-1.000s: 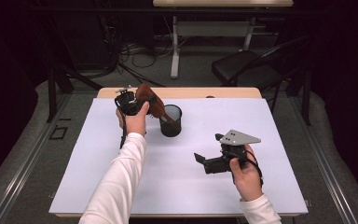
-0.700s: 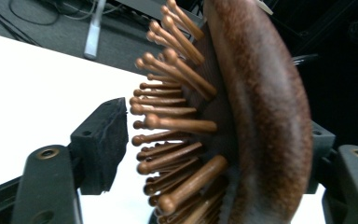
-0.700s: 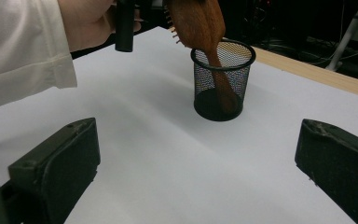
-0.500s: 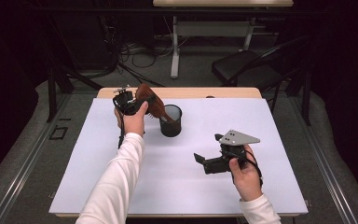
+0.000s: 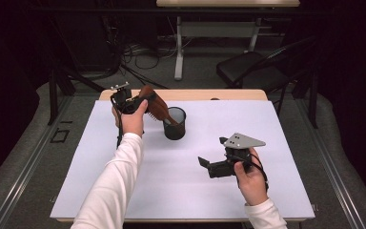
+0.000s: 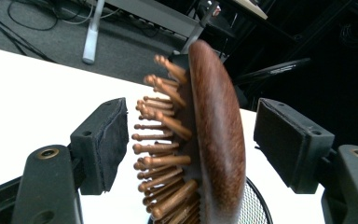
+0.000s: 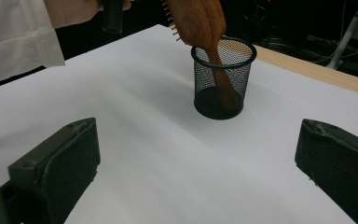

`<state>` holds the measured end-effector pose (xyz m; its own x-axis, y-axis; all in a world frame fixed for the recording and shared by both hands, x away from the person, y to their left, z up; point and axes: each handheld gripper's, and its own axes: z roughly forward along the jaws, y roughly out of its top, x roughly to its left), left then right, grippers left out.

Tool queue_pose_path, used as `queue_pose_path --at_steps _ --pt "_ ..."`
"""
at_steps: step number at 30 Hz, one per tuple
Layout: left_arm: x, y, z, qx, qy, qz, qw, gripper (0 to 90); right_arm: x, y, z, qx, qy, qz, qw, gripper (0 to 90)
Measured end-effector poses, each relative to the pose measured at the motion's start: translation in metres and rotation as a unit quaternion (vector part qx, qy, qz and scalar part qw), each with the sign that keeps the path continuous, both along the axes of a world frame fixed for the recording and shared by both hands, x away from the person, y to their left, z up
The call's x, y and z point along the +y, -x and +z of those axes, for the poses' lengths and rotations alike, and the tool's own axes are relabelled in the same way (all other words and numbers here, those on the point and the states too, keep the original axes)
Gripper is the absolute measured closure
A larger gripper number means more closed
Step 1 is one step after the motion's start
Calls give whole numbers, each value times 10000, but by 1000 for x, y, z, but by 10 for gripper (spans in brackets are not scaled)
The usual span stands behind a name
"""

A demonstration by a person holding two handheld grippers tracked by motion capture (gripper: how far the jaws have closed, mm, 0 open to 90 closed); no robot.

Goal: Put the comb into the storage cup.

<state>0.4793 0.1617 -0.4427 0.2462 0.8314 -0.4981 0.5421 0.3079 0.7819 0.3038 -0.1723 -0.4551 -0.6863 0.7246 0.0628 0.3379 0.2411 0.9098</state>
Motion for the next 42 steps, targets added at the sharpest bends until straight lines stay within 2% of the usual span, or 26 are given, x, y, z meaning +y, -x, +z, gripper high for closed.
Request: queue_pose_path --at_steps 11,15,18,23,28,30,32,35,38,42 --pt "8 4 17 -137 18 -43 9999 272 0 0 0 12 26 2 10000 0" --pt "12 7 23 -227 -97 -69 9997 278 0 0 0 14 27 2 10000 0" --pt "16 9 30 -275 -206 -161 9993 318 0 0 0 12 30 6 10000 0" --pt "22 12 38 -313 -223 -181 9991 340 1 0 -1 18 48 10 10000 0" --pt "29 16 46 -445 -368 -195 9981 343 2 0 -1 20 41 10 10000 0" --pt "31 17 48 -370 -323 -277 9984 344 2 0 -2 23 50 16 10000 0" --pt "33 18 50 -388 -273 -338 9983 356 2 -1 -2 34 53 13 10000 0" --pt "35 21 54 -445 -340 -382 9977 361 3 0 -2 33 47 22 10000 0" --pt "37 25 58 -461 -496 -478 9966 361 3 0 -2 37 51 17 10000 0" --pt "39 32 65 -559 -714 -617 9940 361 3 0 -2 36 55 22 10000 0"
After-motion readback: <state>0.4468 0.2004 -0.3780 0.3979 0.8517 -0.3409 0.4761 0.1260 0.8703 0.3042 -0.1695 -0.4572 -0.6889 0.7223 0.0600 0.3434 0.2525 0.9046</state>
